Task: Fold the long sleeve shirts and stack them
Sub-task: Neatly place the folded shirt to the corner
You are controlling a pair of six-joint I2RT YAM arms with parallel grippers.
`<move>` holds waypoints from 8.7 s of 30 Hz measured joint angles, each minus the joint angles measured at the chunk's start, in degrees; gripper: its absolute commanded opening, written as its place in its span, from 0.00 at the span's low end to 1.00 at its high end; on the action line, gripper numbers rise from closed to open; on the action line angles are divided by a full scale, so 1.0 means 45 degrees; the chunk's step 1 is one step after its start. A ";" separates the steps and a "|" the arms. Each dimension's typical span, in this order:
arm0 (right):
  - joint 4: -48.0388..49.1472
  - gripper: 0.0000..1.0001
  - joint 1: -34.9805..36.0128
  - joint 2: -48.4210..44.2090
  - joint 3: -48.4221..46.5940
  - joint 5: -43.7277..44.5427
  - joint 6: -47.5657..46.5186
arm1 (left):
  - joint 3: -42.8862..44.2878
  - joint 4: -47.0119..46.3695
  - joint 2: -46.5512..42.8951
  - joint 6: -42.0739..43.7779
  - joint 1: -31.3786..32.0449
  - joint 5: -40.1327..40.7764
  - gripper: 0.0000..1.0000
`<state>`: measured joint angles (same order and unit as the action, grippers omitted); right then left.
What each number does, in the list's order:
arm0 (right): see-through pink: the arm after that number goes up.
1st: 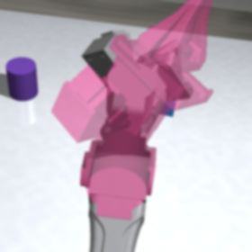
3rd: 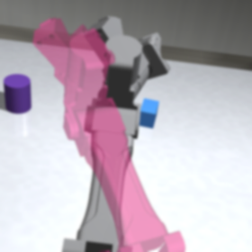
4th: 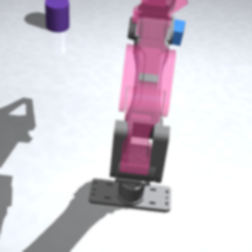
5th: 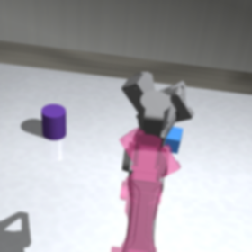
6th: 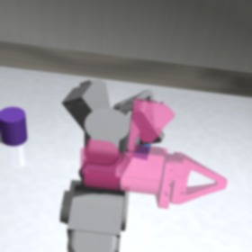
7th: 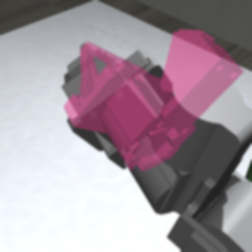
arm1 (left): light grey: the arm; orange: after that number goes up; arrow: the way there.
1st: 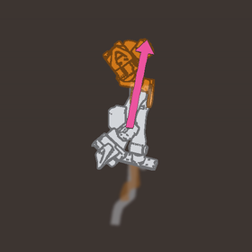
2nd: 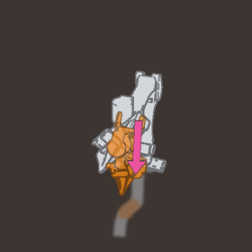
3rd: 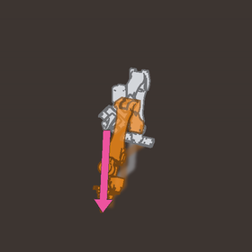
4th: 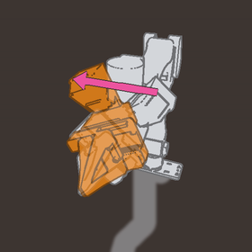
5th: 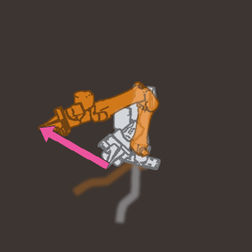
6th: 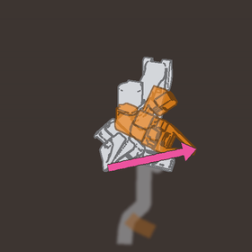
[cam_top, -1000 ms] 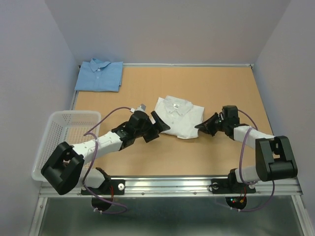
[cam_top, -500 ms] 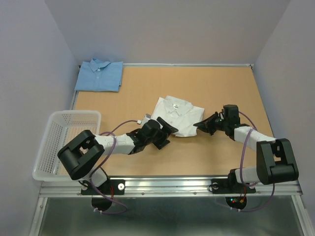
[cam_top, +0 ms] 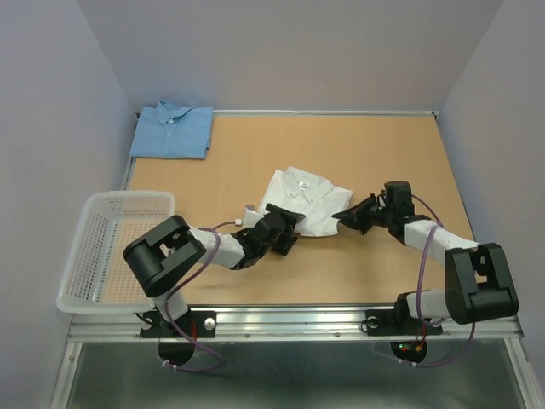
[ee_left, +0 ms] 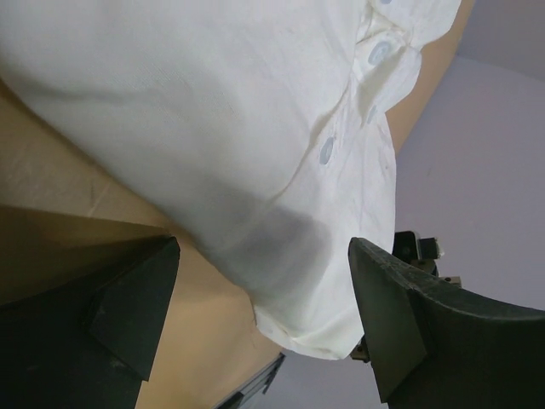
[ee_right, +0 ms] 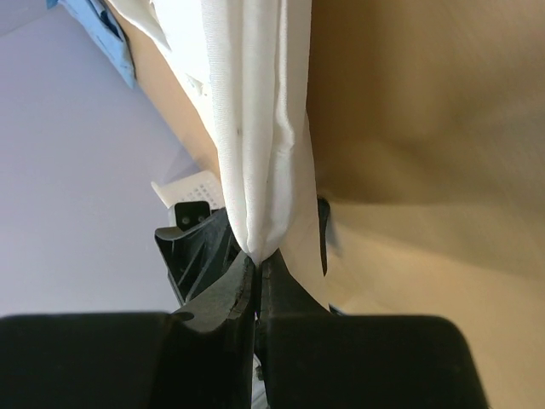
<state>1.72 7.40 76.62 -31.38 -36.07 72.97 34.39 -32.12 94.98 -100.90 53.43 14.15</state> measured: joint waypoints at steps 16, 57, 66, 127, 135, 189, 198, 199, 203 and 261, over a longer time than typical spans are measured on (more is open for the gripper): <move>0.0015 0.01 0.0520 -0.0029 0.0141 -0.0044 0.0384 | -0.0151 -0.2152 0.1117 -0.1248 -0.0073 0.1690 0.91; -0.3745 0.85 0.0782 -0.2890 -0.1982 0.1525 -0.6222 | 0.5022 0.1860 0.1234 1.1443 -0.3487 -0.1447 0.00; -0.5212 0.85 0.0782 -0.3526 -0.2147 0.2599 -0.7805 | 1.1026 0.6407 0.3939 1.6728 -0.5217 -0.2817 0.00; -0.7349 0.84 0.0782 -0.1088 -0.5197 0.4940 -1.1152 | 1.1341 -0.0792 0.5693 1.2808 -1.3848 -0.4930 0.00; -0.7359 0.84 0.0782 -0.1088 -0.5202 0.4940 -1.1186 | 1.0409 -0.2497 0.5731 1.0525 -1.4149 -0.4347 0.01; -0.7388 0.84 0.0782 -0.0899 -0.5212 0.4687 -1.1273 | 0.9505 0.1996 0.5353 0.9418 -1.3318 -0.8893 0.62; -0.7388 0.84 0.0782 -0.0899 -0.5212 0.4687 -1.1273 | 0.8072 0.2671 0.5192 0.9428 -1.3313 -0.9258 0.86; -0.7393 0.84 0.0782 -0.0899 -0.5212 0.4682 -1.1273 | 0.8082 0.3050 0.5032 0.9734 -1.3304 -0.9180 0.89; -0.7388 0.84 0.0782 -0.0899 -0.5212 0.4682 -1.1273 | 0.8228 0.4541 0.4172 1.0671 -1.3153 -0.8680 0.93; -0.7431 0.84 0.0782 -0.0495 -0.5945 0.4299 -1.2080 | 1.2570 1.0263 0.4260 1.5640 -1.5902 -0.4138 0.79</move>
<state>-31.73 10.92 74.39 -58.13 -16.73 18.61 90.96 14.06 114.15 -30.52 -18.13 -4.47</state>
